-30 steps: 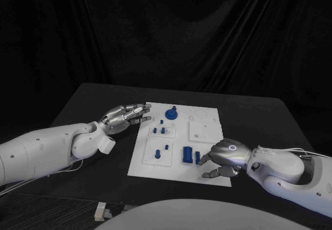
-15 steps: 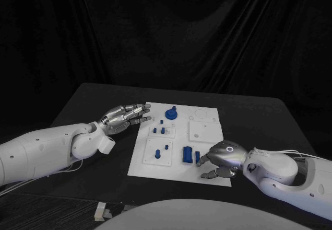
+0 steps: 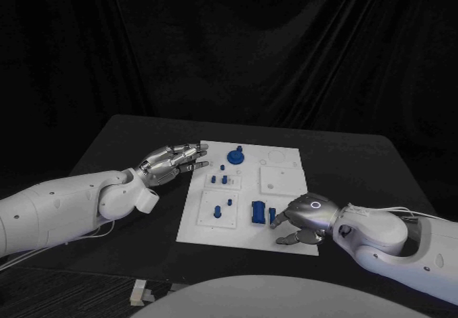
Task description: Assemble the parts on the task board
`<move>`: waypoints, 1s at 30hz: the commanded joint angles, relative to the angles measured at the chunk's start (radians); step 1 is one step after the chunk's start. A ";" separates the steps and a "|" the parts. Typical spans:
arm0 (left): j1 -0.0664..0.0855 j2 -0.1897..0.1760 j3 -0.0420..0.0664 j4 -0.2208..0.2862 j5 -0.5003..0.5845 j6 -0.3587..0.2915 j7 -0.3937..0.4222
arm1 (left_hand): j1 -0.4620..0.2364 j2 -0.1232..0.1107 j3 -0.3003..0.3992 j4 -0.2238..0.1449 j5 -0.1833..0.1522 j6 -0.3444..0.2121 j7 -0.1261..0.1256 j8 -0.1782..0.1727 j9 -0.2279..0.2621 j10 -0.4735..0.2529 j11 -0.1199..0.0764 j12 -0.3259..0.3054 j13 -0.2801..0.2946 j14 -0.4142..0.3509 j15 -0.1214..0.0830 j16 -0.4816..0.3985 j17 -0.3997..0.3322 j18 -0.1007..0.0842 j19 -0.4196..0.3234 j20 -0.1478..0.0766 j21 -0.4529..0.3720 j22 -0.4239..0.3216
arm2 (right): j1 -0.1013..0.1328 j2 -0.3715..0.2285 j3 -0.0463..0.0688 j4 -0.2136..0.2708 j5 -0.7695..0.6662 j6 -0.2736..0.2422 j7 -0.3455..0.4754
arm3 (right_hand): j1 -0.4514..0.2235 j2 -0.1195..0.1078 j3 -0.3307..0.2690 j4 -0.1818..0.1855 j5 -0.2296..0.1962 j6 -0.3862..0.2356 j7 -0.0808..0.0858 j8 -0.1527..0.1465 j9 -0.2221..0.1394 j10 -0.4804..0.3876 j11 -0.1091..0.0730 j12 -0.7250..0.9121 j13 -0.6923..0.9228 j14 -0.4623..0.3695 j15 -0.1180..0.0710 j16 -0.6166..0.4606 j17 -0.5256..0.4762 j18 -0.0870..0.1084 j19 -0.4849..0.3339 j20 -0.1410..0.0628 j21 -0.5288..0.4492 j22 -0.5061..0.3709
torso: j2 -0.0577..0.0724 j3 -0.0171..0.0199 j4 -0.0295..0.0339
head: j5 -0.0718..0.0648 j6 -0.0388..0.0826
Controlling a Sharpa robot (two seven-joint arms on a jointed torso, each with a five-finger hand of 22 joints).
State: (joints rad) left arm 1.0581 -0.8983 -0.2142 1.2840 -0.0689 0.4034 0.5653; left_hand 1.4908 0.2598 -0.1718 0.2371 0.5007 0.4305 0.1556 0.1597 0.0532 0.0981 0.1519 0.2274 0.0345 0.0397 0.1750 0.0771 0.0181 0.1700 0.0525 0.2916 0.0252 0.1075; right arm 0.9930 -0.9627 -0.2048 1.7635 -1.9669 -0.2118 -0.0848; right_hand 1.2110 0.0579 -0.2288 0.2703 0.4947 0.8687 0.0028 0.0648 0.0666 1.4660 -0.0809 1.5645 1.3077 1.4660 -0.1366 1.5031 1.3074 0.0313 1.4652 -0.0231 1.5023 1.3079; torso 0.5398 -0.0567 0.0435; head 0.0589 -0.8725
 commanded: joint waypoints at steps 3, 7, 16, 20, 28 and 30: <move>-0.002 0.001 0.001 0.001 0.007 0.016 0.010 | 0.010 -0.002 0.005 0.000 0.005 -0.004 0.013 -0.006 -0.001 0.003 0.006 -0.002 0.001 0.000 0.005 0.004 0.001 0.005 0.004 0.001 0.006 -0.001 | -0.007 -0.004 -0.004 -0.016 -0.012 0.030 -0.052 | 0.004 0.005 -0.001 0.008 -0.010 0.002 0.000 0.002 0.000 0.103 0.009 -0.002 0.249 0.068 0.000 -0.003 0.036 -0.010 0.067 0.002 -0.003 0.235 | 0.000 -0.0001 0.0000 | 0.002 0.000; -0.002 0.002 0.001 0.001 0.007 0.016 0.010 | 0.010 -0.002 0.005 0.000 0.005 -0.004 0.013 -0.006 -0.001 0.003 0.006 -0.002 0.001 0.000 0.005 0.004 0.001 0.005 0.004 0.001 0.006 -0.001 | -0.007 -0.013 -0.004 -0.010 -0.012 -0.022 0.015 | 0.005 0.005 -0.005 0.011 -0.022 0.020 -0.012 0.007 0.002 0.103 0.002 -0.002 0.250 0.069 -0.003 -0.002 0.039 -0.011 0.069 0.001 -0.001 0.236 | 0.000 -0.0001 -0.0001 | 0.003 0.000; -0.003 0.001 0.001 0.000 0.007 0.017 0.010 | 0.010 -0.002 0.005 0.000 0.005 -0.004 0.013 -0.006 -0.001 0.003 0.006 -0.002 0.001 0.000 0.005 0.004 0.001 0.005 0.004 0.001 0.006 -0.001 | -0.007 -0.051 -0.004 0.024 -0.060 -0.184 0.132 | 0.013 0.001 -0.020 0.014 -0.051 0.105 -0.037 0.026 0.006 0.103 -0.008 0.000 0.252 0.071 -0.008 0.002 0.046 -0.014 0.075 -0.004 0.011 0.240 | 0.000 0.0001 0.0002 | 0.004 0.000; -0.003 0.001 0.001 -0.001 0.007 0.017 0.011 | 0.011 -0.002 0.008 -0.003 0.005 -0.005 0.014 -0.006 -0.001 0.003 0.008 -0.002 0.001 0.000 0.006 0.004 0.001 0.004 0.004 0.001 0.006 -0.001 | -0.007 -0.063 -0.003 0.030 -0.069 -0.210 0.145 | 0.010 0.000 -0.024 0.016 -0.062 0.115 -0.036 0.026 0.005 0.103 -0.009 0.000 0.253 0.071 -0.008 0.001 0.045 -0.014 0.075 -0.005 0.012 0.241 | 0.000 -0.0001 0.0002 | 0.004 0.000; -0.004 -0.001 0.001 0.000 0.007 0.012 0.018 | 0.009 -0.004 0.008 -0.003 0.004 -0.001 0.014 -0.004 0.000 0.009 0.011 0.006 0.003 0.002 0.006 0.006 0.002 0.004 0.005 0.001 0.007 0.001 | -0.003 -0.091 -0.003 0.036 0.082 -0.285 0.161 | -0.018 0.009 -0.041 0.020 -0.118 0.132 -0.037 0.014 0.001 0.103 -0.012 -0.002 0.250 0.070 -0.009 -0.001 0.036 -0.015 0.076 -0.006 0.013 0.241 | -0.001 -0.0003 -0.0013 | 0.008 0.000; -0.004 -0.002 0.001 0.001 0.007 0.010 0.022 | 0.009 -0.005 0.008 -0.003 0.004 0.000 0.014 -0.004 0.000 0.010 0.012 0.007 0.003 0.002 0.006 0.007 0.002 0.004 0.006 0.001 0.007 0.001 | 0.003 -0.098 -0.003 0.037 0.141 -0.320 0.170 | -0.022 0.011 -0.042 0.021 -0.122 0.133 -0.033 0.013 0.001 0.103 -0.011 -0.002 0.249 0.069 -0.009 -0.002 0.033 -0.015 0.076 -0.006 0.013 0.241 | -0.002 -0.0004 -0.0010 | 0.008 0.000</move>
State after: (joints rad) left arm 1.0555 -0.9003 -0.2144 1.2826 -0.0689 0.4066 0.5655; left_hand 1.4908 0.2598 -0.1691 0.2343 0.5006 0.4306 0.1556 0.1597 0.0532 0.1059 0.1596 0.2312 0.0365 0.0397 0.1750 0.0771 0.0191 0.1701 0.0525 0.2916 0.0252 0.1077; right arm 0.9925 -1.0589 -0.2091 1.7967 -1.9338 -0.4373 0.0564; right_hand 1.1979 0.0698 -0.2666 0.2907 0.3748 0.9972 -0.0322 0.0821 0.0687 1.4663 -0.0884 1.5645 1.3077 1.4660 -0.1366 1.5031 1.3074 0.0313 1.4652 -0.0231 1.5103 1.3076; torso 0.5389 -0.0567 0.0426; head 0.0667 -0.8725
